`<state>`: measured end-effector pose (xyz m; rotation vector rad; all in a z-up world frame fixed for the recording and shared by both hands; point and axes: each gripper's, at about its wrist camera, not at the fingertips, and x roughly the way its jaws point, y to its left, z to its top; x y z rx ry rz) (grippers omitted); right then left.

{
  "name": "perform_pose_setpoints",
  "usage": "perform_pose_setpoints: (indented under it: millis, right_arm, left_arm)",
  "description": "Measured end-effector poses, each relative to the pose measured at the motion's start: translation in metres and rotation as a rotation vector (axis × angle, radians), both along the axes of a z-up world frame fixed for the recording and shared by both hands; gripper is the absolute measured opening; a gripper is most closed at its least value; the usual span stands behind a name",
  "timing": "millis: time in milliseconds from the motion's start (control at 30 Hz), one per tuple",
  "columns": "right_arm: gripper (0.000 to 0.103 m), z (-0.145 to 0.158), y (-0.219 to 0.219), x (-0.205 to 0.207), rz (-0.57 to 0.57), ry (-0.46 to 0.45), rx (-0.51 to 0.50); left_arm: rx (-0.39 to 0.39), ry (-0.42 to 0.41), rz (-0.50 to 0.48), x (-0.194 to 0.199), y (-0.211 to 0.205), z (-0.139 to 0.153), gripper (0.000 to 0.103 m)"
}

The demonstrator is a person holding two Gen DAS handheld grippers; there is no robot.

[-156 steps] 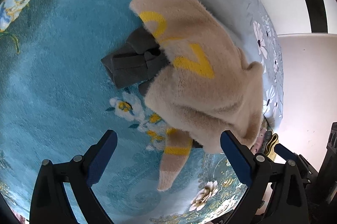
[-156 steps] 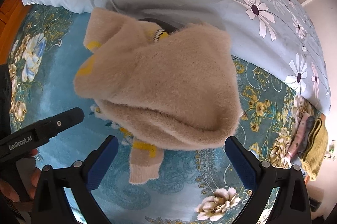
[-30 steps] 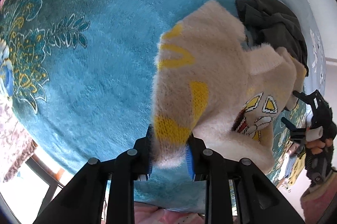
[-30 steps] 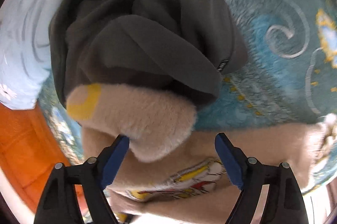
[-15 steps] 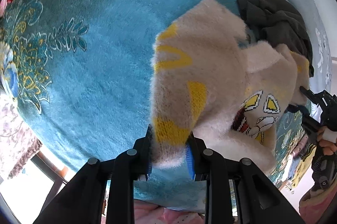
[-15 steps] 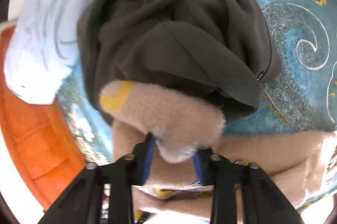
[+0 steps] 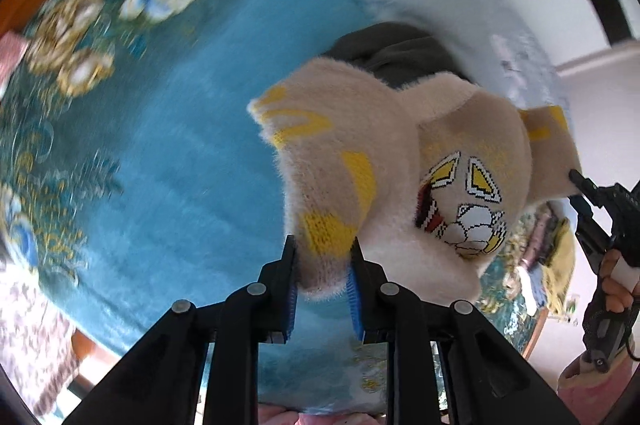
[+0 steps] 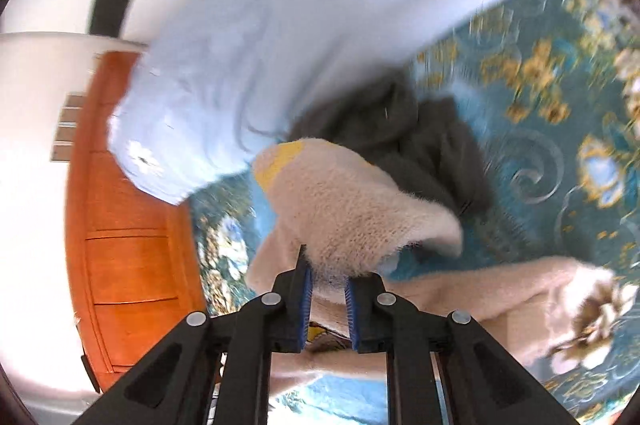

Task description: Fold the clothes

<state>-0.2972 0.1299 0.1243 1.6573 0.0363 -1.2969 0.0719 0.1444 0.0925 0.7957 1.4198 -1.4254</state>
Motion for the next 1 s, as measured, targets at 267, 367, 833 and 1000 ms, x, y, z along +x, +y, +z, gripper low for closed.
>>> perform_pose_setpoints:
  millis: [267,367,833,1000]
  right_arm:
    - [0.016,0.138,0.098,-0.054,-0.019,0.188,-0.207]
    - [0.016,0.159,0.131,-0.051,-0.010,0.230,-0.210]
    - [0.015,0.084,0.217,-0.061,-0.104,0.034,0.053]
    - [0.015,0.038,0.210,-0.076,-0.113,0.102,0.194]
  left_arm:
    - [-0.188,0.139,-0.161,-0.057,0.014,0.087,0.019]
    - [-0.191,0.172,-0.192,-0.061,0.020,0.096,0.019]
    - [-0.090,0.080,-0.263,-0.093,-0.001,0.068,0.018]
    - [0.001,-0.015,-0.370,-0.152,-0.021,0.023,0.018]
